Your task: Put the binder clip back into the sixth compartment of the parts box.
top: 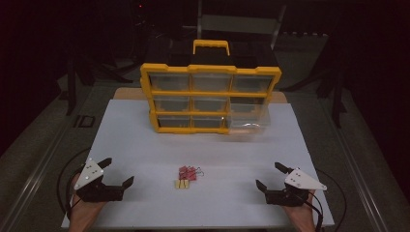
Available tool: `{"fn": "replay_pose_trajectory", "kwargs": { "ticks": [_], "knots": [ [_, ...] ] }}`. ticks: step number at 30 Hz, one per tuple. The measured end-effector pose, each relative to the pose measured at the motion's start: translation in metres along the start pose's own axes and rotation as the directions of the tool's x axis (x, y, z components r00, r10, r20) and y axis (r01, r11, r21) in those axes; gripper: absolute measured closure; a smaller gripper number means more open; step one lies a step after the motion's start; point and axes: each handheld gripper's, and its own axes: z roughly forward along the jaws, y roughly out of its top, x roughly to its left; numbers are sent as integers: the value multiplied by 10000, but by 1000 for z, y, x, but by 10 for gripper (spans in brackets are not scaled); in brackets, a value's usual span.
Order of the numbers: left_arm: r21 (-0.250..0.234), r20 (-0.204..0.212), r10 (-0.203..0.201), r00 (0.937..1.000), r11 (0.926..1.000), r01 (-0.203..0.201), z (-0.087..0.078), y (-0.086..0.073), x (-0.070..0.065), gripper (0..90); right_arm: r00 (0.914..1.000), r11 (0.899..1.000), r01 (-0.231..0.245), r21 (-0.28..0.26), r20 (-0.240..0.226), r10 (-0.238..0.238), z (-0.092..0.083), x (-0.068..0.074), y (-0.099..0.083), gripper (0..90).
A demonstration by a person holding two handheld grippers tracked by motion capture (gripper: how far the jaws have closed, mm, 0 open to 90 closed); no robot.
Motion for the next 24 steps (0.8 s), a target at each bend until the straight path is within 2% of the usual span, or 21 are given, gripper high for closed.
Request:
{"fn": "replay_pose_trajectory", "kwargs": {
  "ticks": [12,17,24],
  "knots": [
    [186,225,24,9997,9998,-28,2,2,-4,1,9999,9999,14,116,-117,-13,2,-1,-1,77],
    [230,481,-39,9988,9997,28,5,6,-6,2,9999,9999,-29,158,-156,32,3,-2,-1,78],
    [527,930,84,9956,9985,-134,12,15,-13,31,9998,9998,-21,177,-210,25,4,-1,0,78]
  ]
}}
